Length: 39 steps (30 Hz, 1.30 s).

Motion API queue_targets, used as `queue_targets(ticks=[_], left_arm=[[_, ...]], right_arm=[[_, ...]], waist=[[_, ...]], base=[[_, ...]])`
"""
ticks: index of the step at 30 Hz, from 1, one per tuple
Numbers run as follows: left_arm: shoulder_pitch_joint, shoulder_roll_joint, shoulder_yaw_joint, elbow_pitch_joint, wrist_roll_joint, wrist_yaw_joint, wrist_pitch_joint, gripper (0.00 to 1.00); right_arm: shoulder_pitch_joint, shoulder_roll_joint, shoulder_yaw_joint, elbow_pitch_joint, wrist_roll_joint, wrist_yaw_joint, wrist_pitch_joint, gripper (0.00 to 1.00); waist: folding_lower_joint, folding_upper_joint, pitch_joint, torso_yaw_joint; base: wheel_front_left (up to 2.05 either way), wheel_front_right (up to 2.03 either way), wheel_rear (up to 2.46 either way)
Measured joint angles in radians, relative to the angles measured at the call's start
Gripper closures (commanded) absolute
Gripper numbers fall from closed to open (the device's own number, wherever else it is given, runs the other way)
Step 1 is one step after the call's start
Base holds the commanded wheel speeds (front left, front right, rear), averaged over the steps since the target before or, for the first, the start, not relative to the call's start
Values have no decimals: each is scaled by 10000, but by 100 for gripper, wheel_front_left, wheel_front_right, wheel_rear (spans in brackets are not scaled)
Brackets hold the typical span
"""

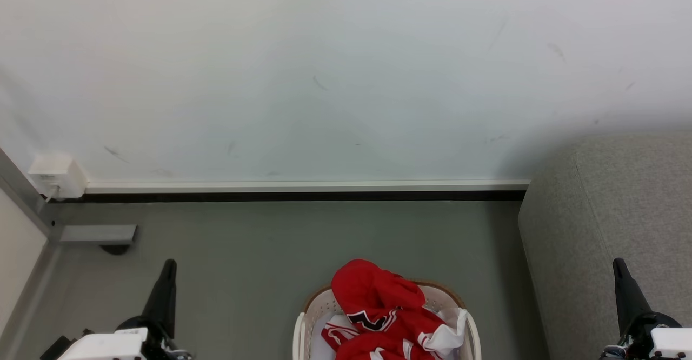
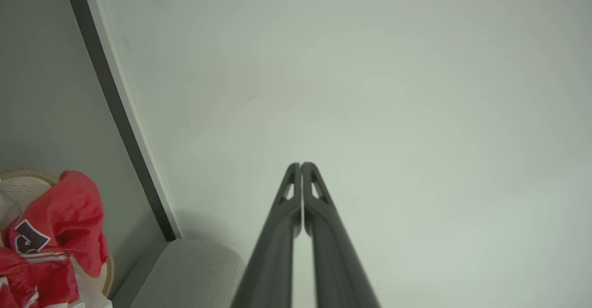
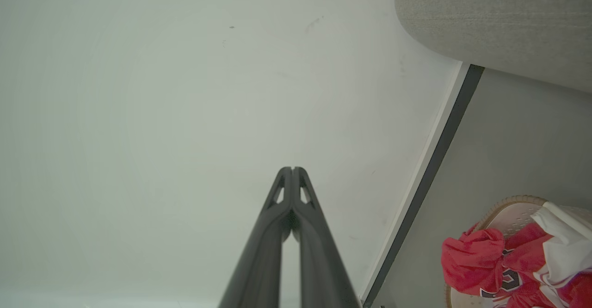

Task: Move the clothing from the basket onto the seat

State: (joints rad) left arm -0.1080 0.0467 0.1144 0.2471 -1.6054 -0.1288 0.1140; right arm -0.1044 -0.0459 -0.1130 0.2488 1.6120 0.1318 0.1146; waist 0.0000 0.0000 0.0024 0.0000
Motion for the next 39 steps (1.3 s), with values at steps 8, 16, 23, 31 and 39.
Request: queue_targets(ticks=[8,16,23,31,39], left_arm=[[0,0,0,0,0,0,0,100],[0,0,0,0,0,0,0,100],[0,0,0,0,0,0,0,100],[219,-67,-77,180,15,33,-109,0],[230,-69,-343,151,278,33,-474,0]], right_arm=[[0,0,0,0,0,0,0,100],[0,-2,0,0,0,0,0,100],[0,-2,0,0,0,0,0,100],[240,94,71,159,-2,0,-84,0],[260,92,222,125,-675,0,-474,0]], waist=[[0,0,0,0],[0,0,0,0],[0,0,0,0],[0,0,1,0],[0,0,4,0]], base=[[0,0,0],[0,0,0],[0,0,0],[0,0,0],[0,0,0]])
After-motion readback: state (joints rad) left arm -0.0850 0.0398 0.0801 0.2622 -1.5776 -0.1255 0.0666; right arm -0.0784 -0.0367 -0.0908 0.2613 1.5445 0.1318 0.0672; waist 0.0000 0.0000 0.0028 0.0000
